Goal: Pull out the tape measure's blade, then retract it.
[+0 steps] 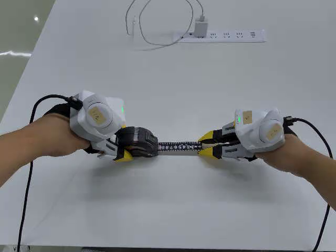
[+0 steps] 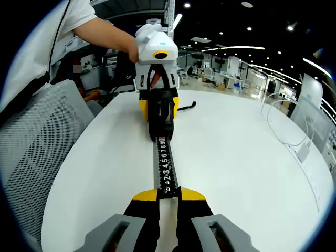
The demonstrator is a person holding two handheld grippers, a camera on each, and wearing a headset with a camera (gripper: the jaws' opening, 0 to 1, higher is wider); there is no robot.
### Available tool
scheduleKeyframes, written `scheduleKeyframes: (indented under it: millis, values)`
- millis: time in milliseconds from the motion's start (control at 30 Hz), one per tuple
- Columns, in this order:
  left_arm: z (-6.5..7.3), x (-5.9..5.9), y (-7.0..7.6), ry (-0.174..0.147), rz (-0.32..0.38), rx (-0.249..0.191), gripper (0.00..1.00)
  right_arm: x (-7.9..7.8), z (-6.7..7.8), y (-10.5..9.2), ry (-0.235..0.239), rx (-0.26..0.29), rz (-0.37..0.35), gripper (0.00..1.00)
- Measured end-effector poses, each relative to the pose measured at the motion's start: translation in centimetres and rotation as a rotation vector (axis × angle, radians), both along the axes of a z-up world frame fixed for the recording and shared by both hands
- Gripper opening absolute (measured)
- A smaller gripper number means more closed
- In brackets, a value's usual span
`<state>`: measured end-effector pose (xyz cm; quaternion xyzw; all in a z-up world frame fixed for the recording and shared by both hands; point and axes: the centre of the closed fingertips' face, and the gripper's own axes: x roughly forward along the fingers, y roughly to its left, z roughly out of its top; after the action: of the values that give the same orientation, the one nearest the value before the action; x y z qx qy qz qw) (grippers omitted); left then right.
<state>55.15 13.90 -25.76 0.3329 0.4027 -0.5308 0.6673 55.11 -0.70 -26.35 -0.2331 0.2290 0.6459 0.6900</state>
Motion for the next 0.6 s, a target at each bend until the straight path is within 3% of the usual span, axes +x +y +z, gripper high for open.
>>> scheduleKeyframes:
  millis: [600]
  values:
    - [0.0,0.0,0.0,0.002,0.000,0.006,0.30,0.0,0.0,-2.2,0.003,-0.027,-0.013,0.07]
